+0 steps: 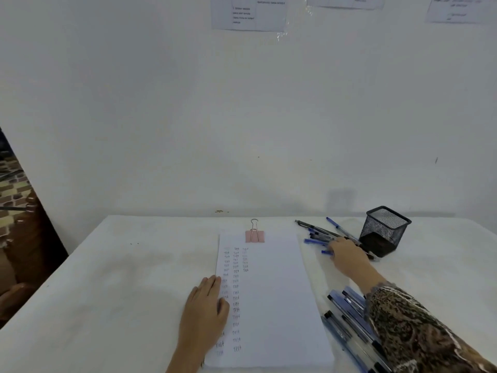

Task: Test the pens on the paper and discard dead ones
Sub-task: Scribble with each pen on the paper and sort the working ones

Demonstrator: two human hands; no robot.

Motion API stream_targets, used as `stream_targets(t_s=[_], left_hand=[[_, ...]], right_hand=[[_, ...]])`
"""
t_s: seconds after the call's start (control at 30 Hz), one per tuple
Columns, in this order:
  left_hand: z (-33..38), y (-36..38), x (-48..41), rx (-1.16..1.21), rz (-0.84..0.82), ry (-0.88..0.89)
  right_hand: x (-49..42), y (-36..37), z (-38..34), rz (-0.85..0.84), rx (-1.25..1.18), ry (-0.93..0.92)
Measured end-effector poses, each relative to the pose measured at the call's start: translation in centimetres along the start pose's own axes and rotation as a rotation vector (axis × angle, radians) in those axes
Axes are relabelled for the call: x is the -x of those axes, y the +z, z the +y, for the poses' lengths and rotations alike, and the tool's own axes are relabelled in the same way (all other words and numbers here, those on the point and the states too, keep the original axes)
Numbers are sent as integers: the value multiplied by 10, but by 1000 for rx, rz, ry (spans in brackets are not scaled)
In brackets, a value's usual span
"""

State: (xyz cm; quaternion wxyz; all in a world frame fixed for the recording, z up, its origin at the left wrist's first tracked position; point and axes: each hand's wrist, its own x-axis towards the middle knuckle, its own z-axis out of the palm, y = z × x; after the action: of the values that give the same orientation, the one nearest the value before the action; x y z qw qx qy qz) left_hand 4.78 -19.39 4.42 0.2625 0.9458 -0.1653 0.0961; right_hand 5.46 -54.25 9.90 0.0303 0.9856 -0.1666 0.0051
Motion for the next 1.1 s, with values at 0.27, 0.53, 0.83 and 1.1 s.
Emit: stream_targets(t_s=[0.27, 0.53, 0.83, 1.1], left_hand=[[-2, 3, -2, -20, -4, 12], [-4, 5, -2, -44, -19, 4], [0, -1, -1, -52, -41, -8], [5, -7, 0, -72, -75, -24]], right_hand=[[7, 4, 6, 146, 51, -101], [36, -72, -26, 242, -2050, 96], [72, -41, -103, 210, -2821, 323], [61, 0, -137, 11, -2912, 364]])
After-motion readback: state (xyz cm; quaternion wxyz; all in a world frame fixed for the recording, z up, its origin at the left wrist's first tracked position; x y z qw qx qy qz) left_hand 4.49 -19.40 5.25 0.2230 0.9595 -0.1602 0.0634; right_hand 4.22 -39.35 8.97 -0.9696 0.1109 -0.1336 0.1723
